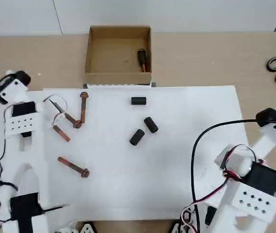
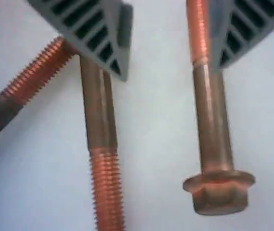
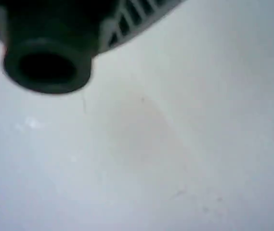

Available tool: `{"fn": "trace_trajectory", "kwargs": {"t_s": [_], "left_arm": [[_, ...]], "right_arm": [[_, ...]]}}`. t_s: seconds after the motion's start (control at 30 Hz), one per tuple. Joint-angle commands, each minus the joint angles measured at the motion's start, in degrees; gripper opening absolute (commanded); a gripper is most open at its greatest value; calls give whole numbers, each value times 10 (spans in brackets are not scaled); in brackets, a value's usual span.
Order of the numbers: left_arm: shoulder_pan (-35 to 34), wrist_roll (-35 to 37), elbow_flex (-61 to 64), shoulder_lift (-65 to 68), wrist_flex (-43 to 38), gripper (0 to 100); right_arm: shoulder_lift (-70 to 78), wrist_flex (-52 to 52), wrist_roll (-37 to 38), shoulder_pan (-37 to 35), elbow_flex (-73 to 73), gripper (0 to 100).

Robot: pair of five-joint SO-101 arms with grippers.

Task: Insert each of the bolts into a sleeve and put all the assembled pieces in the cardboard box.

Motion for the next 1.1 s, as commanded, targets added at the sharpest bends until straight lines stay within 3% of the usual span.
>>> {"fn": "trace_trajectory", "kwargs": {"t_s": [0.0, 0.33, 0.57, 1.07], "left_arm": [[-11, 0, 6, -4, -28, 111], [-53, -20, -28, 84, -42, 111], [-43, -20, -52, 91, -26, 111], [-37, -20, -55, 171, -89, 111]], "right_arm": [[-8, -8, 5, 5, -3, 3], [-8, -8, 5, 4, -3, 3], [-6, -8, 5, 4, -3, 3], [-8, -8, 5, 4, -3, 3]]}}
